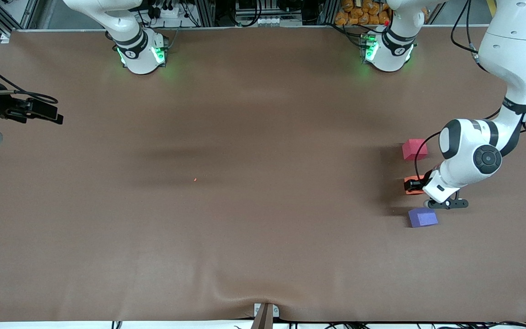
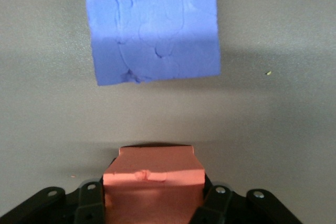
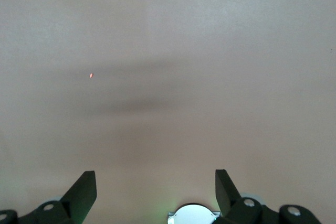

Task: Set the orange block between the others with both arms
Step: 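Lower the orange cube and open the left gripper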

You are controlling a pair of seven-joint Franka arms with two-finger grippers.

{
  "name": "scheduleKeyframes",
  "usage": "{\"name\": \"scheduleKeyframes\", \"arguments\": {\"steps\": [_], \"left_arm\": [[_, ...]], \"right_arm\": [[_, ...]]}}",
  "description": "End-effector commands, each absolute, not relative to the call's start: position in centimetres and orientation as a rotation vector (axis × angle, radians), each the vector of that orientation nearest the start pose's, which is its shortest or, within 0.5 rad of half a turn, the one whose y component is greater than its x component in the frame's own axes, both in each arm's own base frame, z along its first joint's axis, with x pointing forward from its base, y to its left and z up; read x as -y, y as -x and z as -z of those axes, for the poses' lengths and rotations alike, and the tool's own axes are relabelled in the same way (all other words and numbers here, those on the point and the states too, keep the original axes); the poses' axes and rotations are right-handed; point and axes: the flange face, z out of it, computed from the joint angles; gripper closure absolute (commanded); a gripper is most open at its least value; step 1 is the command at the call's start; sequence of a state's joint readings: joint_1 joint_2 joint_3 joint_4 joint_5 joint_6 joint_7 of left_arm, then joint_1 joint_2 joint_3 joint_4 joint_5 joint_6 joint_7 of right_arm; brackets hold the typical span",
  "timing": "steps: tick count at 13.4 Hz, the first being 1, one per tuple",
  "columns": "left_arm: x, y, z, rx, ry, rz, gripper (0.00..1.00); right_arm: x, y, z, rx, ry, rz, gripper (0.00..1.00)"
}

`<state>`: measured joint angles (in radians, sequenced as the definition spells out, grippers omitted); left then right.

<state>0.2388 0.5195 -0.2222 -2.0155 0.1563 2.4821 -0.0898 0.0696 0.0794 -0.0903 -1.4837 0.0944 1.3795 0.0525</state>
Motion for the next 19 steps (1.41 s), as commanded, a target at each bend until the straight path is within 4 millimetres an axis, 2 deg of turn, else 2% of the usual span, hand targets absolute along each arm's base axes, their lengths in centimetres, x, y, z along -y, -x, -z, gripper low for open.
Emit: {"name": "scheduleKeyframes", "arguments": {"steps": [1, 2, 3, 5, 6, 7, 9, 12, 13, 16, 19], "left_arm": [[-1.4, -60.0, -19.2, -0.035, 3.158, -0.039, 1.00], [-1.2, -59.9, -19.2, -0.009, 3.158, -0.042, 0.69], [-0.8, -59.9, -19.1, -0.007, 3.158, -0.047, 0.01], [-0.5, -60.4, -20.5, -0.033, 3.153, -0.019, 0.00], [0.6, -60.8, -22.5, -0.059, 3.152, 0.022, 0.00], [0.8, -61.0, -24.8, -0.065, 3.143, 0.060, 0.00], [3.0, -60.9, -30.3, -0.107, 3.124, 0.109, 0.00], [5.8, -60.1, -38.2, -0.174, 3.078, 0.050, 0.00], [6.1, -60.2, -40.4, -0.187, 3.065, 0.018, 0.00], [6.2, -61.1, -49.0, -0.233, 3.044, -0.043, 0.00], [6.1, -60.7, -56.3, -0.273, 3.083, -0.074, 0.00]], "right_arm": [[-0.2, -55.4, -60.2, -0.070, 3.031, -0.299, 0.00], [-0.1, -55.5, -60.1, -0.071, 3.035, -0.297, 0.00], [-0.2, -55.6, -59.9, -0.069, 3.035, -0.299, 0.00], [-0.2, -55.8, -59.6, -0.069, 3.035, -0.306, 0.00], [-0.2, -55.8, -59.6, -0.070, 3.036, -0.304, 0.00], [-0.3, -55.8, -59.6, -0.067, 3.036, -0.304, 0.00], [-0.3, -55.8, -59.6, -0.067, 3.036, -0.306, 0.00], [-0.4, -55.8, -59.2, -0.065, 3.035, -0.321, 0.00], [-0.4, -55.8, -59.3, -0.065, 3.036, -0.318, 0.00], [-0.5, -55.8, -59.3, -0.063, 3.036, -0.316, 0.00], [-0.5, -55.9, -59.3, -0.063, 3.036, -0.314, 0.00]]}}
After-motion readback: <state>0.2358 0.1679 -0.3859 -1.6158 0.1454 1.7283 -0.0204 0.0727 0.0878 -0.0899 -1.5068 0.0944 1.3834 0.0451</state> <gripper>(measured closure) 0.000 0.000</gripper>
